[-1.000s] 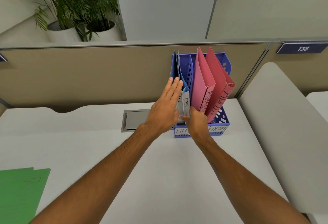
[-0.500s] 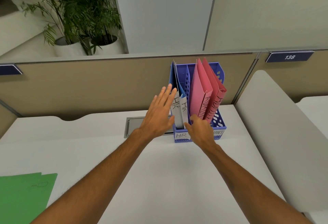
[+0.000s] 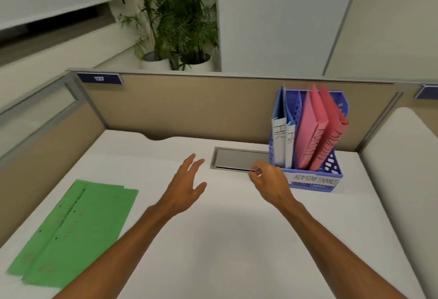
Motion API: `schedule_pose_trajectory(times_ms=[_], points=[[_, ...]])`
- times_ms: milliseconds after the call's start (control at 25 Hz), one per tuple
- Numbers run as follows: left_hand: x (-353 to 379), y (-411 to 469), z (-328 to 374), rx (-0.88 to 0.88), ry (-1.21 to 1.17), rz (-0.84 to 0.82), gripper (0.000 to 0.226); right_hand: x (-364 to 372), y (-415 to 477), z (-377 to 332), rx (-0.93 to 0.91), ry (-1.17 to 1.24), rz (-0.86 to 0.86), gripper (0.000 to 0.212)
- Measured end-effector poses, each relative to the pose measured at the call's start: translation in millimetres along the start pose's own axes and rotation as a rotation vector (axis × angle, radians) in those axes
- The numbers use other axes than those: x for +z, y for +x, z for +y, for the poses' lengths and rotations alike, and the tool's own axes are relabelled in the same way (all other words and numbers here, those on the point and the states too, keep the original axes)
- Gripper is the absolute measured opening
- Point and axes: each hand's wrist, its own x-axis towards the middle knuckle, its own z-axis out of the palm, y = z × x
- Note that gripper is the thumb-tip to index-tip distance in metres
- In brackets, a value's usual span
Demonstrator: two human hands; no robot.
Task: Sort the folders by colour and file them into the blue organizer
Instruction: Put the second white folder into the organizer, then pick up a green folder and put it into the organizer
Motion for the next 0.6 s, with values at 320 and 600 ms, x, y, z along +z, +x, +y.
schedule_pose_trajectory(times_ms=[320,600], points=[[-64,-100,-120,-0.201,-0.016,0.055,0.060,94,-20,-102,-0.128,-0.008,-0.196,0.024],[-138,-163,-267,-0.366,-0.116,0.050,0.074,226,-32,-225,-0.116,0.075,-0.334,0.020]])
